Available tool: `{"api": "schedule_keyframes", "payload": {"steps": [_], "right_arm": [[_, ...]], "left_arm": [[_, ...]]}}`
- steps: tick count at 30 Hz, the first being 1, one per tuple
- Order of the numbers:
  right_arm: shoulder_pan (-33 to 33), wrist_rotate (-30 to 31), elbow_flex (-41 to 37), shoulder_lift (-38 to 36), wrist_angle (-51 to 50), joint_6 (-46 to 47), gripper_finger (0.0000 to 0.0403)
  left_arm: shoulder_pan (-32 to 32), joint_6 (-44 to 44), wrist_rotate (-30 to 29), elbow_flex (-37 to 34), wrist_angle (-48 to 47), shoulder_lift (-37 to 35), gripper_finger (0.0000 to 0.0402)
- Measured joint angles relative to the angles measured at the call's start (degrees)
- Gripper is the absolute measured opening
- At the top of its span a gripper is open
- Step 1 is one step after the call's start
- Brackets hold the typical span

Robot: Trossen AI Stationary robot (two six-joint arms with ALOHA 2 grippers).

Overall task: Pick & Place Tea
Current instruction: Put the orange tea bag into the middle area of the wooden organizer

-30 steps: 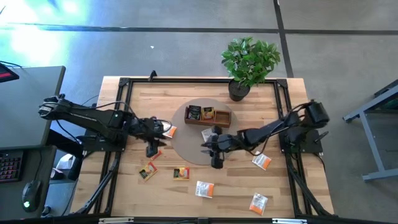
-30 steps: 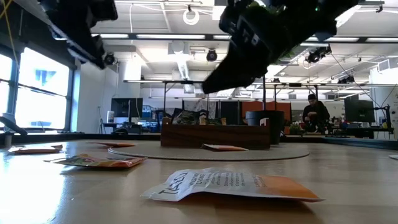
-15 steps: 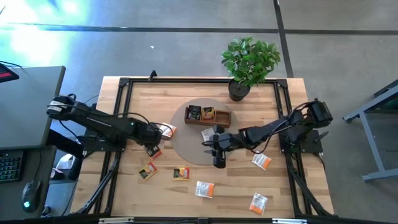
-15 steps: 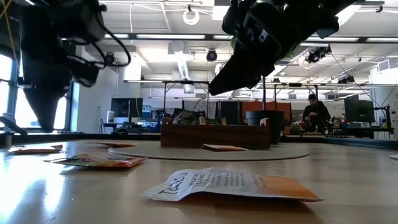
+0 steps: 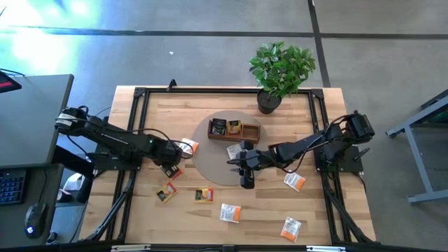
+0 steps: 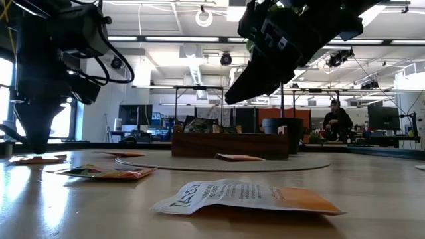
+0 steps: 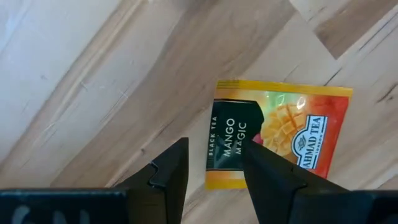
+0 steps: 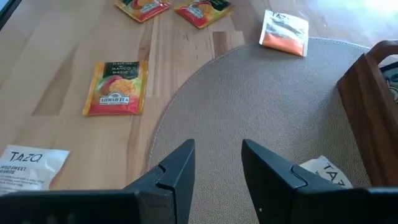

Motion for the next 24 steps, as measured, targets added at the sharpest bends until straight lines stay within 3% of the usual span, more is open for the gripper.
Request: {"api": "schedule_keyframes", "payload": {"steps": [10, 16, 20, 24], "right_arm": [[0.0, -0.6, 0.0, 0.2, 2.6, -0.4, 0.0129], [0.0, -0.7, 0.0, 0.2, 3.4, -0.4, 0.0129], [0.0, -0.7, 0.0, 0.2, 3.4, -0.4, 0.0129], [0.0, -0.7, 0.0, 0.2, 3.4, -0.4, 0.0129]], "left_arm": [[0.0, 0.2, -0.2, 0.0, 0.2, 0.1, 0.0145], [0.0, 0.1, 0.9, 0.2, 0.8, 4.2, 0.0142], [0.0, 1.8, 1.9, 0.4, 1.5, 7.7, 0.0114], [0.0, 2.5, 2.6, 0.4, 2.3, 8.2, 0.0055]]}}
